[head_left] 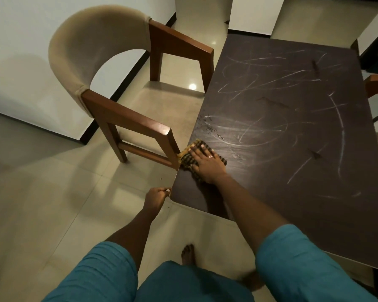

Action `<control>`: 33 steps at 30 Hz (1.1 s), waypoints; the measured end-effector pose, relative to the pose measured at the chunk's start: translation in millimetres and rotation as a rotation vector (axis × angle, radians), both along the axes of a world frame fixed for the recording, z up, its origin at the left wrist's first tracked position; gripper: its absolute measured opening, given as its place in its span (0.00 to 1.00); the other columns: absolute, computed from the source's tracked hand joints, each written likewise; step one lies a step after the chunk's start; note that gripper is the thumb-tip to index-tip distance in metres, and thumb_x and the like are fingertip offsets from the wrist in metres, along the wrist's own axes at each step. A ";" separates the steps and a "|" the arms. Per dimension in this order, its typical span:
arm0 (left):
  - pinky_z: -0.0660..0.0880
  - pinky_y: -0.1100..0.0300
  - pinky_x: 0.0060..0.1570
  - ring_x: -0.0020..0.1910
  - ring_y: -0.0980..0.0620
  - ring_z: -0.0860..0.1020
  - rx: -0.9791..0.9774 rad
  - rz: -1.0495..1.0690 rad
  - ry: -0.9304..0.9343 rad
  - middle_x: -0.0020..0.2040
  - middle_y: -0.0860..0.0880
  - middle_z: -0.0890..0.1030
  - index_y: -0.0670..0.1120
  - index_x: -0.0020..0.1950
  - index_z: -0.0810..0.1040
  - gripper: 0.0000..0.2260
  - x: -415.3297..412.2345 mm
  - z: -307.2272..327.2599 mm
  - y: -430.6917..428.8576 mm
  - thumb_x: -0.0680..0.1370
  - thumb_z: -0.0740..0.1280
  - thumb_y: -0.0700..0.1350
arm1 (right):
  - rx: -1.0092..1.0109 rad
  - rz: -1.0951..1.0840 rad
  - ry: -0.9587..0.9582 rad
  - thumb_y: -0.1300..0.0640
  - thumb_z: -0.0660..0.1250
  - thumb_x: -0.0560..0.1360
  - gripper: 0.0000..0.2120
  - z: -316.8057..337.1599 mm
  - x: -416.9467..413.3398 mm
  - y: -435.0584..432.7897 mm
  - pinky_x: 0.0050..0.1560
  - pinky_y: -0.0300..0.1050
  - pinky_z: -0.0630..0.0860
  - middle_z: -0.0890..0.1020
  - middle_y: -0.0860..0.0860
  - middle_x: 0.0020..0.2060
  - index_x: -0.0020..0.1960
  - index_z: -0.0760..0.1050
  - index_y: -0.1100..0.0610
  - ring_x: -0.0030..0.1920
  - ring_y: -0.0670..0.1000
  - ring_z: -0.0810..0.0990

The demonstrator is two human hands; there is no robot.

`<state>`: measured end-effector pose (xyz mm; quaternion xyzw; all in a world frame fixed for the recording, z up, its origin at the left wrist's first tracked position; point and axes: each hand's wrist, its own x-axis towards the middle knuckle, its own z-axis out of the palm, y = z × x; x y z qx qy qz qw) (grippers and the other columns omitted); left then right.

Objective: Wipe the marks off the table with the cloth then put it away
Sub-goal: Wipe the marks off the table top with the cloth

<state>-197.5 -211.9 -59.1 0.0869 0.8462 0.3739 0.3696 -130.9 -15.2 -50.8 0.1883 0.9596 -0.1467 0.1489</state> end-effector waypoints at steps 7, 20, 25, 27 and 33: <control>0.69 0.59 0.55 0.59 0.43 0.76 -0.005 0.021 0.037 0.58 0.41 0.81 0.38 0.58 0.79 0.12 1.5 1.6 2.5 0.78 0.62 0.39 | -0.049 -0.133 0.031 0.47 0.48 0.82 0.27 -3.2 -4.5 -17.4 0.75 0.57 0.41 0.47 0.49 0.78 0.78 0.45 0.51 0.78 0.54 0.44; 0.71 0.56 0.48 0.52 0.40 0.78 -0.018 -0.008 0.218 0.53 0.37 0.81 0.36 0.57 0.79 0.13 11.2 -4.1 14.1 0.78 0.58 0.36 | -0.047 -0.014 0.136 0.45 0.51 0.81 0.26 -11.4 55.5 -72.1 0.75 0.55 0.44 0.53 0.45 0.77 0.77 0.50 0.47 0.78 0.51 0.49; 0.70 0.54 0.51 0.55 0.40 0.76 -0.042 -0.050 0.201 0.56 0.38 0.80 0.37 0.59 0.78 0.13 8.8 -6.5 24.2 0.80 0.58 0.40 | 0.004 -0.164 0.122 0.45 0.49 0.82 0.26 -5.3 45.6 -27.6 0.75 0.54 0.43 0.51 0.45 0.78 0.78 0.48 0.48 0.78 0.51 0.48; 0.68 0.56 0.47 0.53 0.40 0.76 -0.059 -0.067 0.168 0.53 0.38 0.80 0.36 0.56 0.78 0.14 9.0 -10.4 23.2 0.81 0.57 0.41 | 0.009 -0.253 0.093 0.44 0.49 0.82 0.26 -4.2 41.0 -10.1 0.75 0.56 0.44 0.51 0.46 0.78 0.78 0.48 0.48 0.78 0.51 0.48; 0.67 0.55 0.46 0.46 0.45 0.73 0.014 0.095 -0.013 0.45 0.41 0.77 0.41 0.48 0.78 0.10 5.8 -15.3 22.7 0.80 0.59 0.42 | 0.022 -0.355 0.100 0.46 0.49 0.82 0.26 -5.6 29.8 -27.5 0.74 0.60 0.42 0.51 0.48 0.78 0.78 0.49 0.50 0.78 0.54 0.47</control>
